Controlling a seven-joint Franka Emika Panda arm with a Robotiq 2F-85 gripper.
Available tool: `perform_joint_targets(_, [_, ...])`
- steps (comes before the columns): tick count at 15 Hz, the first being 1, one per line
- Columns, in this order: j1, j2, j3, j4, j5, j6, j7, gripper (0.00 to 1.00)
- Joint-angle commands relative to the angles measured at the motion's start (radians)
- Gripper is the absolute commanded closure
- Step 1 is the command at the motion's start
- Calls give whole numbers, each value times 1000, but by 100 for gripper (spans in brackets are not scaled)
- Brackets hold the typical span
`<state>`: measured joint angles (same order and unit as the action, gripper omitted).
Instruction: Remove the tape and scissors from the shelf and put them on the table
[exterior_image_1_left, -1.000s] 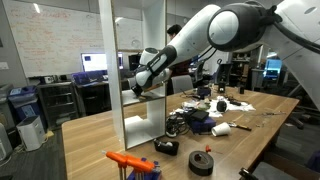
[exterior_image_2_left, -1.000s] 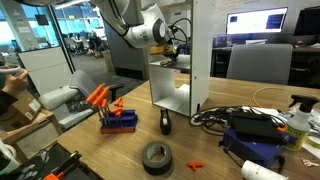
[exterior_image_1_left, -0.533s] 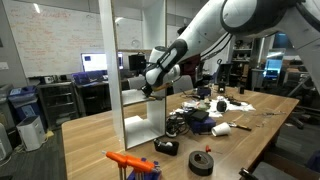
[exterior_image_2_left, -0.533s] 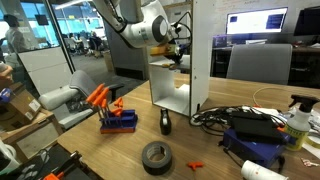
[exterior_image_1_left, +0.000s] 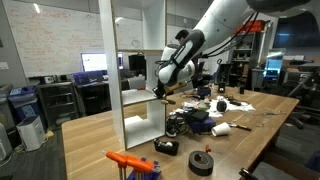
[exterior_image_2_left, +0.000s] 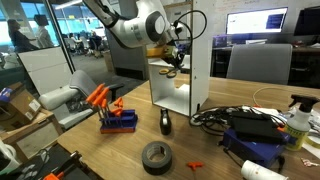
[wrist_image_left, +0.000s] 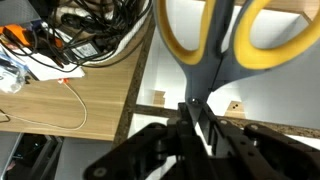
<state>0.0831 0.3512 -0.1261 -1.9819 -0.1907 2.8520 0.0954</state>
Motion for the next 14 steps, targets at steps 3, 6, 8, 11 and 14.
perform_joint_targets(3, [-7,-181,-38,-251,-39,29,44,84])
perform_joint_targets(6, [0,-240,-78,-353,-56,32,58,83])
perform_joint_targets(8, [-32,-261,-73,-406,-76,31,66,84])
perform_joint_targets(11, [-65,-262,-69,-454,-79,34,63,83])
perform_joint_targets(14, [-90,-235,-62,-474,-62,44,51,84])
